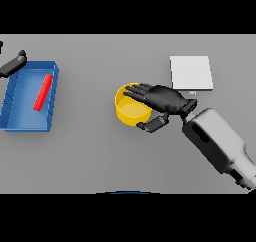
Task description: Pick up the red beaker and tilt it to pour out 1 green nut into yellow bowl. Pick up the yellow bowl and place it on the metallic measuring scale.
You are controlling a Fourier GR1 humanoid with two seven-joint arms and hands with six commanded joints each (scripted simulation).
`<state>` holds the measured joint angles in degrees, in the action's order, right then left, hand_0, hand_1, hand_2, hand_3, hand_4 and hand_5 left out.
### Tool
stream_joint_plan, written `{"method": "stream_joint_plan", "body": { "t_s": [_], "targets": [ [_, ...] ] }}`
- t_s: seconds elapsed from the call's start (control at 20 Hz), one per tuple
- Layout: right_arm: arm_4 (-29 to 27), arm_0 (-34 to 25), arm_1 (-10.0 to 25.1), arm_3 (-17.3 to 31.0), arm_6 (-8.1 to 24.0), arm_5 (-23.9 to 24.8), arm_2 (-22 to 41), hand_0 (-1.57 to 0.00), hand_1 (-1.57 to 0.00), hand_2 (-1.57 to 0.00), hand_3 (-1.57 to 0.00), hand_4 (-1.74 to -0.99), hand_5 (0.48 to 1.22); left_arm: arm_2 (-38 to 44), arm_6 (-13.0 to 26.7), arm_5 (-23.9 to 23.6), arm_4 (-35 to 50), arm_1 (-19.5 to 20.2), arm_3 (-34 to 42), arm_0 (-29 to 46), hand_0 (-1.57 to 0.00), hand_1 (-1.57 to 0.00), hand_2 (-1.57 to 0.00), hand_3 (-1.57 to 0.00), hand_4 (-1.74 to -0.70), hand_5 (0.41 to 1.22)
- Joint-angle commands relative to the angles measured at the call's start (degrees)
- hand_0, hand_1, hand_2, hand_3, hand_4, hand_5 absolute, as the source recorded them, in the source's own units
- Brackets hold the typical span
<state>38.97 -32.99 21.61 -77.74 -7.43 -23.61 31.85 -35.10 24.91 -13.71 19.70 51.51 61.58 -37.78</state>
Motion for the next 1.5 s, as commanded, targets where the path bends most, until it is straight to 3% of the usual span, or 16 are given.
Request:
{"method": "stream_joint_plan", "body": {
  "t_s": [0.0,0.15,0.5,0.85,1.05,1.15,1.25,1.35,1.4,1.45],
  "targets": [
    [0.6,-0.9,-0.2,1.5,-1.1,0.2,0.6,0.00,0.00,0.00,0.00,-1.217,0.651,-0.1,0.1,0.2,0.1,-0.1,0.0,0.0,0.00,0.00,0.00,0.00,-0.78,0.722],
    [1.9,-1.8,-0.3,5.3,-3.9,0.9,2.2,0.00,0.00,0.00,0.00,-1.228,0.656,-0.1,0.2,-0.2,-0.1,-0.7,-0.3,-0.5,0.00,0.00,0.00,0.00,-0.79,0.729],
    [3.5,-3.8,-1.9,8.9,-3.2,-1.4,4.9,0.00,0.00,0.00,0.00,-1.273,0.687,0.1,-0.1,0.2,0.2,-1.0,-1.2,-0.7,0.00,0.00,0.00,0.00,-0.80,0.723],
    [4.1,-4.4,-2.3,12.4,-6.5,-0.8,6.1,0.00,0.00,-0.01,-0.03,-1.286,0.712,-0.3,0.5,-0.2,-0.2,-0.4,0.7,-0.5,0.00,0.00,0.00,0.00,-0.79,0.728],
    [3.6,-5.2,-4.1,14.4,-4.8,-0.2,5.4,0.00,-0.01,-0.08,-0.12,-1.333,0.800,-0.5,2.4,-0.7,-0.4,-0.4,1.1,-1.3,0.00,0.00,0.00,0.00,-0.79,0.732],
    [3.6,-5.0,-3.6,13.8,-5.5,-0.6,5.5,-0.17,-0.14,-0.20,-0.24,-1.396,0.875,-0.6,2.1,-1.2,-0.3,-0.3,1.7,-0.5,0.00,0.00,0.00,0.00,-0.80,0.730],
    [4.3,-5.6,-3.8,14.1,-5.4,-1.0,6.2,-0.47,-0.38,-0.38,-0.42,-1.479,0.999,-0.5,1.9,-0.9,-0.1,-0.1,1.6,-0.3,0.00,0.00,0.00,0.00,-0.79,0.729],
    [4.1,-5.1,-3.6,13.4,-5.3,-1.1,6.4,-0.78,-0.65,-0.59,-0.83,-1.469,1.079,-0.5,2.1,-0.7,-0.2,-0.3,1.4,-0.6,0.00,0.00,0.00,0.00,-0.79,0.732],
    [3.9,-5.4,-3.9,13.9,-5.2,-1.2,6.5,-0.94,-0.81,-0.79,-0.98,-1.521,1.108,-0.4,1.8,-0.9,0.1,-0.2,2.1,-0.3,0.00,0.00,0.00,0.00,-0.79,0.733],
    [3.4,-5.2,-3.2,13.1,-5.6,-1.8,6.4,-1.06,-0.96,-0.94,-1.00,-1.561,1.130,-0.3,1.4,-0.7,0.1,-0.3,1.4,-0.4,0.00,0.00,0.00,0.00,-0.79,0.735]
  ]
}}
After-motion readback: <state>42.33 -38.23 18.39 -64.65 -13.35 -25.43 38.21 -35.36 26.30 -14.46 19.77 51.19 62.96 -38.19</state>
